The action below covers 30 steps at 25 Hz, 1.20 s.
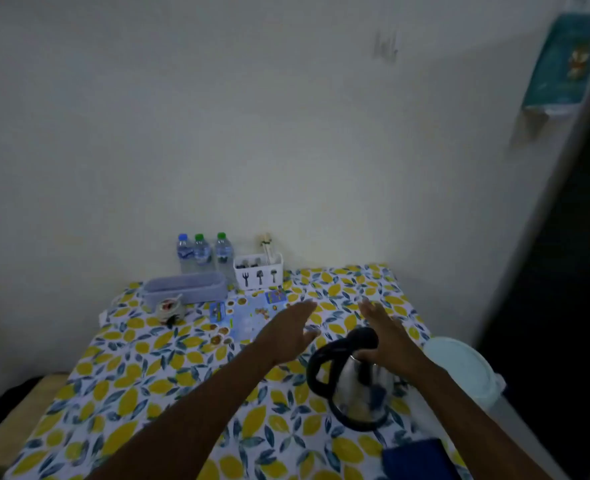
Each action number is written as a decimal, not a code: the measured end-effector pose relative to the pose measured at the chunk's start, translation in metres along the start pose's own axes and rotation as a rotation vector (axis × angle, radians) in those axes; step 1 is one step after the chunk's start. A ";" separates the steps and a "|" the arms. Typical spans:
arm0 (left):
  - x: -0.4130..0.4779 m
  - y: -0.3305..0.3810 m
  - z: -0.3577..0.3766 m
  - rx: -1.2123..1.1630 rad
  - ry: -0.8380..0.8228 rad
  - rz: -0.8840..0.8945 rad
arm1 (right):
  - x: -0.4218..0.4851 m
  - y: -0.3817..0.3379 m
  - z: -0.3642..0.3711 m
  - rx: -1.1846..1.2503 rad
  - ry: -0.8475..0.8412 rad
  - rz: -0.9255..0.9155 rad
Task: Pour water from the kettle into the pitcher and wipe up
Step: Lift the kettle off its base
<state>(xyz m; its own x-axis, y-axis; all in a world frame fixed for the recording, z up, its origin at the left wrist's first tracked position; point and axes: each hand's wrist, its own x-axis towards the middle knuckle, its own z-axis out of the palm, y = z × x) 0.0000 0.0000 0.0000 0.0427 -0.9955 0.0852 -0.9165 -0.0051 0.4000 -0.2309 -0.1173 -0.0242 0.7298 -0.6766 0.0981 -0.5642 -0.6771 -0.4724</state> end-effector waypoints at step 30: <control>-0.075 -0.020 0.088 -0.654 0.041 -0.364 | -0.065 -0.057 0.092 0.272 0.117 0.103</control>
<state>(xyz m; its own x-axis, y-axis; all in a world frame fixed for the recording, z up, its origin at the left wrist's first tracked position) -0.0201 0.0668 -0.0947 0.3250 -0.9371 -0.1274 -0.4182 -0.2633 0.8694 -0.2102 -0.0084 -0.0846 0.6158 -0.7770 0.1305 -0.4973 -0.5118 -0.7005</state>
